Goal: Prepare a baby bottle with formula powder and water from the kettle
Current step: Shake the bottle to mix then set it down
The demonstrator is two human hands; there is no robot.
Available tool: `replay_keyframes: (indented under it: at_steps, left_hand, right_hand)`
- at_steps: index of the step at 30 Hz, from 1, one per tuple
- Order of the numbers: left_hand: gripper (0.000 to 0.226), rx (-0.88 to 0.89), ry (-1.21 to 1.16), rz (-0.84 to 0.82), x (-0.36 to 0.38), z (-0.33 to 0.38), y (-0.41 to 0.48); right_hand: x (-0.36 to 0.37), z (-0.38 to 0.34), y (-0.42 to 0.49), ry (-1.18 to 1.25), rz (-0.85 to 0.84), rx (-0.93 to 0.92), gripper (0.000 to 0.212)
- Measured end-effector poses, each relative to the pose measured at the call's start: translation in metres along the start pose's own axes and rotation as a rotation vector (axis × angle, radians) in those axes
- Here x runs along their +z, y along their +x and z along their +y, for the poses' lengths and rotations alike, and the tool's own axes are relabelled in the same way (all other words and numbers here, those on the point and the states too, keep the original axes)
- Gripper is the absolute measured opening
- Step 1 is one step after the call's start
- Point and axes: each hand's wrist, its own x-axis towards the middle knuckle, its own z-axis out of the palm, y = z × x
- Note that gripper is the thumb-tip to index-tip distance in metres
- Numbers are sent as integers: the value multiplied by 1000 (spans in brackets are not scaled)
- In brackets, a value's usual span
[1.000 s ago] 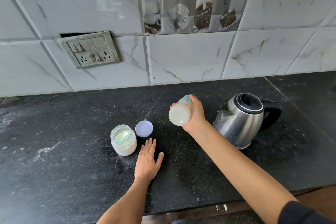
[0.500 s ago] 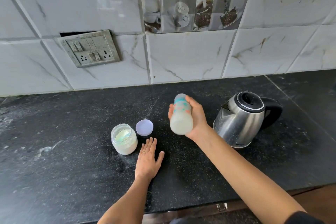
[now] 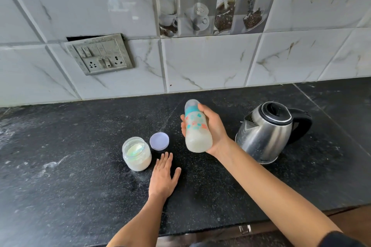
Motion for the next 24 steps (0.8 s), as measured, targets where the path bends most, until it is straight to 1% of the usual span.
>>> replay_keyframes:
  at_steps: [1, 4, 5, 7, 9, 10, 12, 13, 14, 17, 18, 19, 21, 22, 24]
  left_hand:
    - [64, 2, 8, -4, 0, 0, 0]
    - [64, 0, 7, -5, 0, 0, -1]
    - [64, 0, 0, -2, 0, 1, -1]
    - [64, -1, -6, 0, 0, 0, 0]
    - [64, -1, -1, 2, 0, 0, 0]
    - [64, 2, 0, 3, 0, 0, 0]
    - [64, 5, -2, 5, 0, 0, 0]
    - [64, 3, -6, 7, 0, 0, 0]
    - [64, 0, -10, 7, 0, 0, 0]
    - [65, -7, -5, 3, 0, 0, 0]
    - [65, -5, -2, 0, 0, 0, 0]
    - [64, -4, -1, 1, 0, 1, 0]
    - [64, -2, -4, 3, 0, 1, -1]
    - [64, -2, -2, 0, -1, 1, -1]
    - [65, 0, 6, -3, -1, 1, -1]
  right_hand:
    - [4, 0, -1, 1, -7, -12, 35]
    - [7, -6, 4, 213, 111, -107, 36]
    - [6, -6, 4, 224, 107, -93, 36]
    - [-1, -2, -1, 76, 21, -3, 36]
    - [-4, 0, -4, -45, -26, 37, 36]
    - [-4, 0, -1, -7, -15, 22, 36]
    - [-2, -2, 4, 196, 78, -44, 36]
    - [-1, -2, 5, 248, 87, -56, 36]
    - [0, -1, 5, 225, 54, -33, 36]
    - [2, 4, -1, -23, -89, 55, 37]
    - [5, 3, -2, -35, -105, 47, 38]
    - [7, 2, 0, 8, -82, 19, 38]
    - [6, -2, 3, 126, 4, -41, 38]
    - [3, -3, 4, 119, -3, -41, 38]
    - [-3, -3, 1, -27, -115, 14, 40]
